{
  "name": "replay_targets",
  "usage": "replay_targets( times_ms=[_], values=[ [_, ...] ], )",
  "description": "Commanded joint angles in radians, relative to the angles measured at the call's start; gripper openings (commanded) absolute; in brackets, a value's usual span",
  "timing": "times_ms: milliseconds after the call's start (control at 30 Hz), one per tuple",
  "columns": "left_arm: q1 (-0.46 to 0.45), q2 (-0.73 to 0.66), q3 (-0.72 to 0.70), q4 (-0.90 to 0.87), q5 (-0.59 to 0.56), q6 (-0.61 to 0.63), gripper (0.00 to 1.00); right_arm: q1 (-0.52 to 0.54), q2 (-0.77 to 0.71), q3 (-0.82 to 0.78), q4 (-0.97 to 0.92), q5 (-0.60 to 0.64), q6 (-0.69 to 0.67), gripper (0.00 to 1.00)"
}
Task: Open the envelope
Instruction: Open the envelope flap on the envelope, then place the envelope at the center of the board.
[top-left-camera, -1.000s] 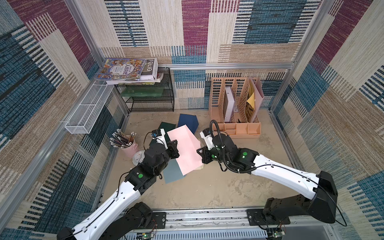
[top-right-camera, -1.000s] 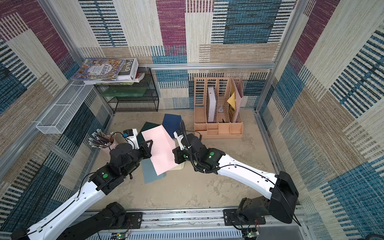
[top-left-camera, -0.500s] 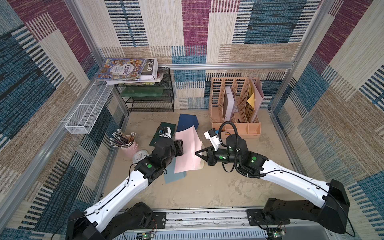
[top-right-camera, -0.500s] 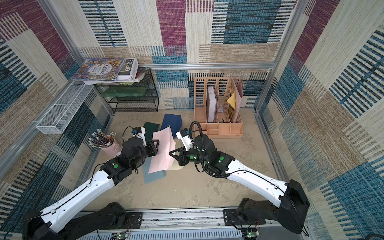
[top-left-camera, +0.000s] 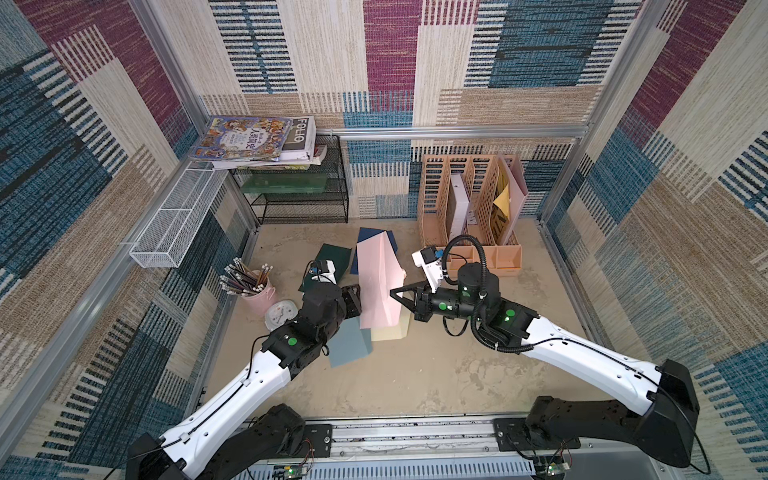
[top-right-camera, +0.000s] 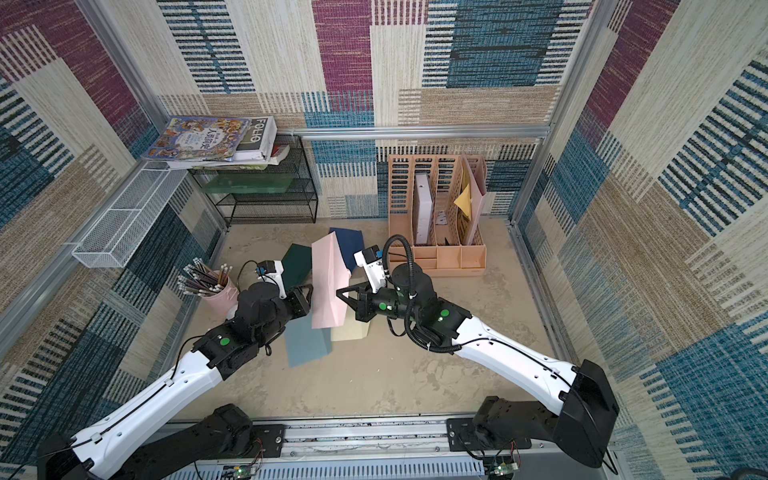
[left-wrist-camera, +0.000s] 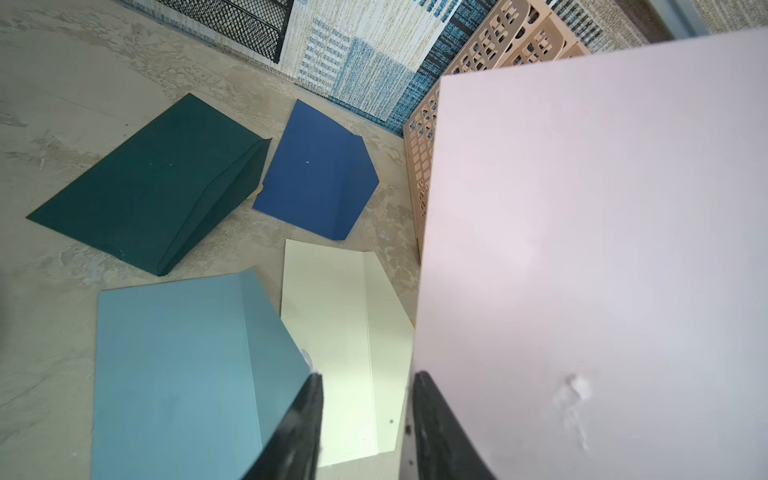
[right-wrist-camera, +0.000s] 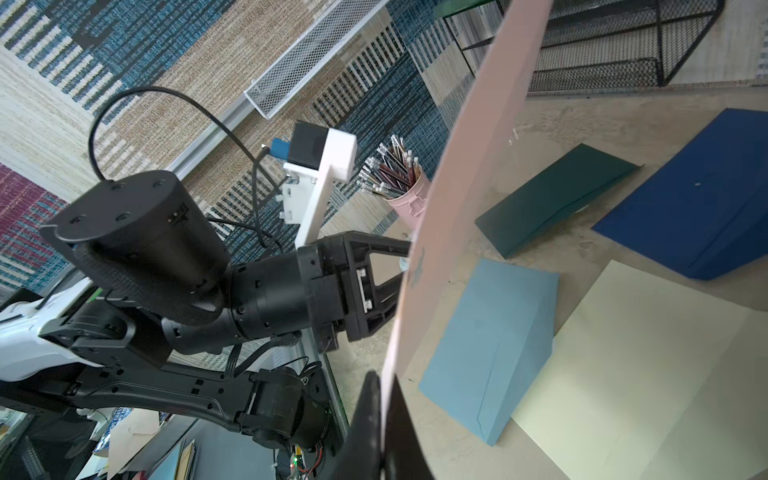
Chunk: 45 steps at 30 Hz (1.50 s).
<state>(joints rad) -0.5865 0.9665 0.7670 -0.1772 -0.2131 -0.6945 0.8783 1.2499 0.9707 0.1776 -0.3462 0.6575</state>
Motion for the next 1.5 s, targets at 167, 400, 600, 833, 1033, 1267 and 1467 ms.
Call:
replay_targets(
  times_ms=[167, 400, 600, 833, 1033, 1267, 1467],
  values=[
    [-0.001, 0.103, 0.042, 0.080, 0.109, 0.014, 0.38, 0.008, 0.053, -0.046, 0.319, -0.193, 0.137, 0.00],
    [-0.001, 0.139, 0.025, 0.160, 0.175, -0.006, 0.38, 0.004, 0.059, -0.035, 0.318, -0.196, 0.132, 0.00],
    [-0.001, 0.065, 0.045, 0.037, 0.054, 0.033, 0.38, -0.020, 0.020, 0.000, 0.055, -0.061, 0.041, 0.00],
    [-0.001, -0.048, 0.060, -0.106, -0.077, 0.080, 0.41, -0.155, -0.071, -0.080, -0.163, -0.002, 0.026, 0.00],
    [-0.001, -0.049, 0.085, -0.149, -0.051, 0.108, 0.58, -0.295, -0.106, -0.184, -0.282, -0.012, 0.038, 0.00],
    [0.001, -0.050, 0.070, -0.181, -0.085, 0.122, 0.67, -0.417, -0.150, -0.286, -0.371, -0.028, 0.020, 0.00],
    [0.016, -0.060, 0.052, -0.183, -0.087, 0.125, 0.70, -0.525, -0.116, -0.357, -0.476, -0.027, -0.035, 0.00]
  ],
)
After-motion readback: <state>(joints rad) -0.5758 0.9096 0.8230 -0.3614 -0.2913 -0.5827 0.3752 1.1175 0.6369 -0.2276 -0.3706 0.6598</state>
